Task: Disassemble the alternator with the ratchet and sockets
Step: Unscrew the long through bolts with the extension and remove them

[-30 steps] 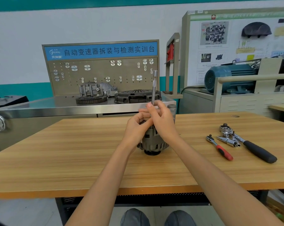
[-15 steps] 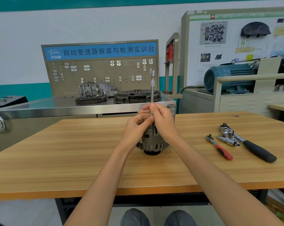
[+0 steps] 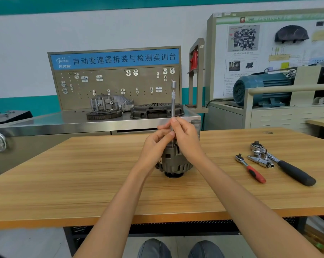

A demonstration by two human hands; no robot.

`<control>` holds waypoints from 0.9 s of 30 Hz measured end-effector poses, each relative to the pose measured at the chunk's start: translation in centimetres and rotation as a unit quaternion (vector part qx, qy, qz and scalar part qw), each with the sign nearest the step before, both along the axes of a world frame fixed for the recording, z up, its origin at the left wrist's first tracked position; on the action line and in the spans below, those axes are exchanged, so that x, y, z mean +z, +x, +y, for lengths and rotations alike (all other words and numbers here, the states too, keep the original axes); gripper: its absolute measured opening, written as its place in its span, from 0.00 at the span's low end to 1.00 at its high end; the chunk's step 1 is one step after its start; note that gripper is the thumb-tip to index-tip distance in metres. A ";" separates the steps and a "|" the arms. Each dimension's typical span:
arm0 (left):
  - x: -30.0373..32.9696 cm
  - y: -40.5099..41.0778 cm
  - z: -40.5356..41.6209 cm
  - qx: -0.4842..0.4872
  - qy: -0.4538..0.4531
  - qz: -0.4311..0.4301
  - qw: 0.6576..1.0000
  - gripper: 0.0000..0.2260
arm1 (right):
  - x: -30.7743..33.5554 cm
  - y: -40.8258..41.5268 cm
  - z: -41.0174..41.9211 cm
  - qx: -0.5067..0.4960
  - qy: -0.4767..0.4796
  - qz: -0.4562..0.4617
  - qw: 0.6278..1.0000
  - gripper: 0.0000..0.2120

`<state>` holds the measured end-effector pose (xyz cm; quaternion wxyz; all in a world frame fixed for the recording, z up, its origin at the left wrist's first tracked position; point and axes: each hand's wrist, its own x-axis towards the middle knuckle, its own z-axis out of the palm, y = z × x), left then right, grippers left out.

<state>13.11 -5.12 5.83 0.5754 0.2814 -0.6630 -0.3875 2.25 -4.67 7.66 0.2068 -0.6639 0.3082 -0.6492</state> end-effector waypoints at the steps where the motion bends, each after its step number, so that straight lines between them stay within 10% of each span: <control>1: 0.0 0.0 0.0 -0.001 -0.001 0.001 1.000 0.08 | 0.0 0.0 0.0 0.002 0.002 0.001 1.000 0.14; 27: 0.0 -0.1 -0.2 -0.005 0.005 0.029 1.000 0.05 | 0.0 0.0 0.3 0.015 -0.008 -0.010 1.000 0.11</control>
